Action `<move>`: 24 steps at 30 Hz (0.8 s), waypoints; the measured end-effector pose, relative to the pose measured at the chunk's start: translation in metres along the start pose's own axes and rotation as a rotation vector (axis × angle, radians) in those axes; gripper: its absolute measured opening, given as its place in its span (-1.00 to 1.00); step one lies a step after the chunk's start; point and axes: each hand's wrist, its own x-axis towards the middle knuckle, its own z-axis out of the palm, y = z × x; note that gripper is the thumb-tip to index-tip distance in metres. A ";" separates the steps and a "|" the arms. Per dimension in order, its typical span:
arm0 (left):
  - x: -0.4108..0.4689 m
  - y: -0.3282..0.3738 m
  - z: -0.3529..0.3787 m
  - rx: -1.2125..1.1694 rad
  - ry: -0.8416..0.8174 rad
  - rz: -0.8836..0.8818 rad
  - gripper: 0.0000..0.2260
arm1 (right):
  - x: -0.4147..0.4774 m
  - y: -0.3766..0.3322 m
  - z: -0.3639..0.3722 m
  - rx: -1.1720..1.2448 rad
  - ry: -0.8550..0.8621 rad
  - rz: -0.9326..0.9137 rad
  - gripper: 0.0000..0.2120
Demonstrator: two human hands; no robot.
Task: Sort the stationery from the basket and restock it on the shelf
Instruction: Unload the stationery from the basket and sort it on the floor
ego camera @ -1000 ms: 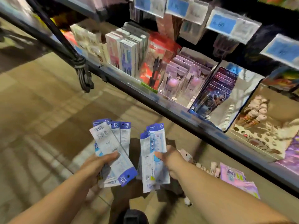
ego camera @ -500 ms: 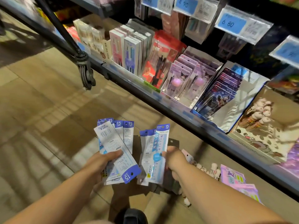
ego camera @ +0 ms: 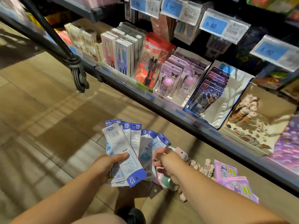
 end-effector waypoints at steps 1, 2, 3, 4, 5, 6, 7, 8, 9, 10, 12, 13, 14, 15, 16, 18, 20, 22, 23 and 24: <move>0.000 -0.001 0.006 0.007 -0.025 0.000 -0.49 | -0.006 -0.001 0.000 0.006 -0.032 -0.012 -0.93; 0.000 -0.002 0.014 0.002 -0.062 0.001 -0.48 | -0.014 -0.002 0.001 0.014 -0.067 -0.015 -0.90; -0.001 -0.002 0.022 -0.014 -0.103 -0.001 -0.49 | -0.019 -0.003 0.002 0.021 -0.098 -0.016 -0.87; -0.003 -0.002 0.031 -0.022 -0.147 -0.001 -0.51 | -0.023 0.000 0.001 0.006 -0.121 -0.038 -0.86; -0.005 -0.003 0.041 -0.027 -0.193 0.010 -0.53 | -0.028 0.002 0.000 -0.038 -0.130 -0.080 -0.82; -0.006 -0.004 0.051 -0.025 -0.235 0.030 -0.56 | -0.032 0.005 -0.002 -0.102 -0.133 -0.125 -0.76; -0.007 -0.004 0.061 -0.022 -0.262 0.054 -0.59 | -0.036 0.008 -0.006 -0.154 -0.138 -0.163 -0.68; -0.008 -0.006 0.069 -0.019 -0.275 0.079 -0.63 | -0.040 0.010 -0.009 -0.192 -0.137 -0.191 -0.61; -0.009 -0.007 0.077 -0.015 -0.284 0.098 -0.64 | -0.044 0.011 -0.014 -0.220 -0.117 -0.211 -0.57; -0.009 -0.008 0.085 -0.007 -0.302 0.107 -0.62 | -0.048 0.013 -0.019 -0.240 -0.083 -0.232 -0.57; -0.010 -0.012 0.097 0.013 -0.318 0.083 -0.56 | -0.056 0.014 -0.029 -0.275 0.013 -0.277 -0.62; -0.011 -0.013 0.101 0.031 -0.313 0.075 -0.58 | -0.059 0.015 -0.034 -0.282 0.056 -0.288 -0.67; -0.011 -0.015 0.105 0.056 -0.309 0.077 -0.62 | -0.062 0.017 -0.039 -0.274 0.108 -0.295 -0.74; -0.011 -0.016 0.108 0.073 -0.310 0.080 -0.67 | -0.065 0.018 -0.043 -0.257 0.160 -0.299 -0.82; -0.011 -0.018 0.112 0.078 -0.317 0.079 -0.69 | -0.068 0.020 -0.047 -0.232 0.219 -0.302 -0.87; -0.014 -0.021 0.119 0.061 -0.318 0.076 -0.68 | -0.073 0.023 -0.056 -0.167 0.322 -0.302 -0.86; -0.018 -0.022 0.125 0.049 -0.306 0.088 -0.61 | -0.077 0.028 -0.067 -0.129 0.398 -0.304 -0.88; -0.023 -0.023 0.131 0.042 -0.308 0.106 -0.65 | -0.085 0.032 -0.077 -0.152 0.412 -0.310 -0.89; -0.025 -0.024 0.134 0.038 -0.308 0.115 -0.74 | -0.088 0.034 -0.081 -0.182 0.420 -0.314 -0.89; -0.027 -0.026 0.138 0.036 -0.302 0.116 -0.80 | -0.092 0.036 -0.085 -0.225 0.437 -0.321 -0.89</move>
